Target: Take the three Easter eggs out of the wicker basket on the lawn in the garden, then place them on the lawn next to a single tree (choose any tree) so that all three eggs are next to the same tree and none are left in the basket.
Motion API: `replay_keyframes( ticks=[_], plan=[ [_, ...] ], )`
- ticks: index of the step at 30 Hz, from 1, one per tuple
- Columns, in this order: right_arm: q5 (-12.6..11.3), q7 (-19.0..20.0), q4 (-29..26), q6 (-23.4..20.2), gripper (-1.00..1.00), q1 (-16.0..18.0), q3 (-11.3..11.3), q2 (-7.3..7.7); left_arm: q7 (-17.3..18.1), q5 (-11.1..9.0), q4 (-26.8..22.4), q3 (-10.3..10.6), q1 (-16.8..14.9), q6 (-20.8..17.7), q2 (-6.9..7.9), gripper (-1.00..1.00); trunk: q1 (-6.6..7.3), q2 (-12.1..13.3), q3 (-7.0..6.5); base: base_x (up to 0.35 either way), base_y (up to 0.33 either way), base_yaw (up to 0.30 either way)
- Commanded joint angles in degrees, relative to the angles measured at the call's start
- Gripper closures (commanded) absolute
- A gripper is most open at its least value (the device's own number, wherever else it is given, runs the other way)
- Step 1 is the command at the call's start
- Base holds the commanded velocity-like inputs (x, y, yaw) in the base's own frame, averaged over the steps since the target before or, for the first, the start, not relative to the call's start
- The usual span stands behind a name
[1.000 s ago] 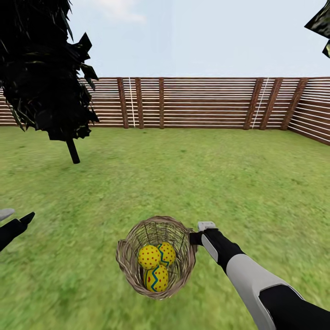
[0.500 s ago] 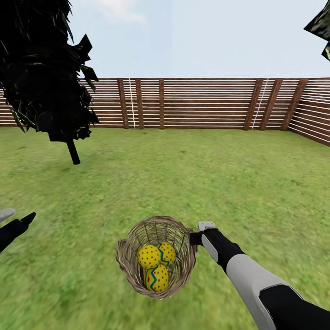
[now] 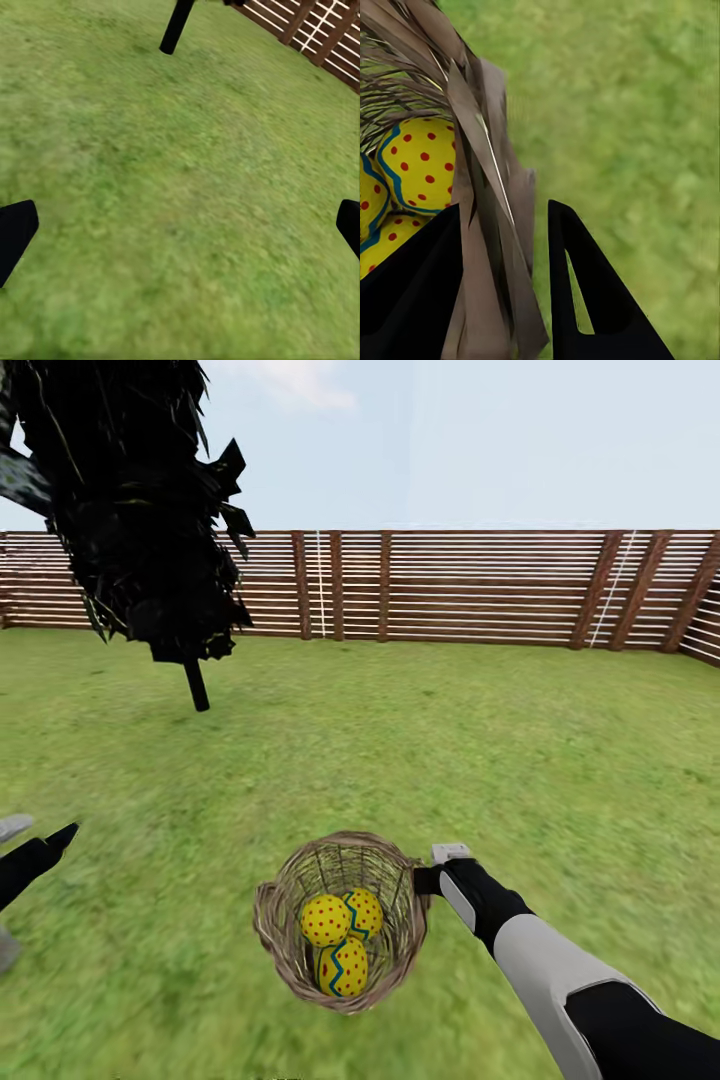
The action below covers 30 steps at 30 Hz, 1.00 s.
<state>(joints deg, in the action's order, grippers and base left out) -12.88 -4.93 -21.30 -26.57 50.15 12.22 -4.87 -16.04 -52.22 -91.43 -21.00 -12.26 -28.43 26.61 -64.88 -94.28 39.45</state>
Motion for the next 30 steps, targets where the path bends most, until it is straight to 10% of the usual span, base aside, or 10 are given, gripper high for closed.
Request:
replay_keyframes(
  ticks=[1, 30],
  plan=[
    [-0.92, -0.43, -0.14, -0.24, 1.0, 0.03, 0.34, 0.04, -0.49, -0.6, -0.07, 0.0, -0.05, -0.22, 0.01, -1.0, 0.01, -0.03, 0.05, 0.0, 0.0, 0.29],
    [-0.92, -0.43, -0.14, -0.24, 1.0, 0.03, 0.61, -0.47, -0.49, -0.54, -0.09, 0.1, -0.05, -0.22, 0.02, -1.0, 0.01, -0.03, 0.05, 0.0, 0.0, 0.291]
  ],
)
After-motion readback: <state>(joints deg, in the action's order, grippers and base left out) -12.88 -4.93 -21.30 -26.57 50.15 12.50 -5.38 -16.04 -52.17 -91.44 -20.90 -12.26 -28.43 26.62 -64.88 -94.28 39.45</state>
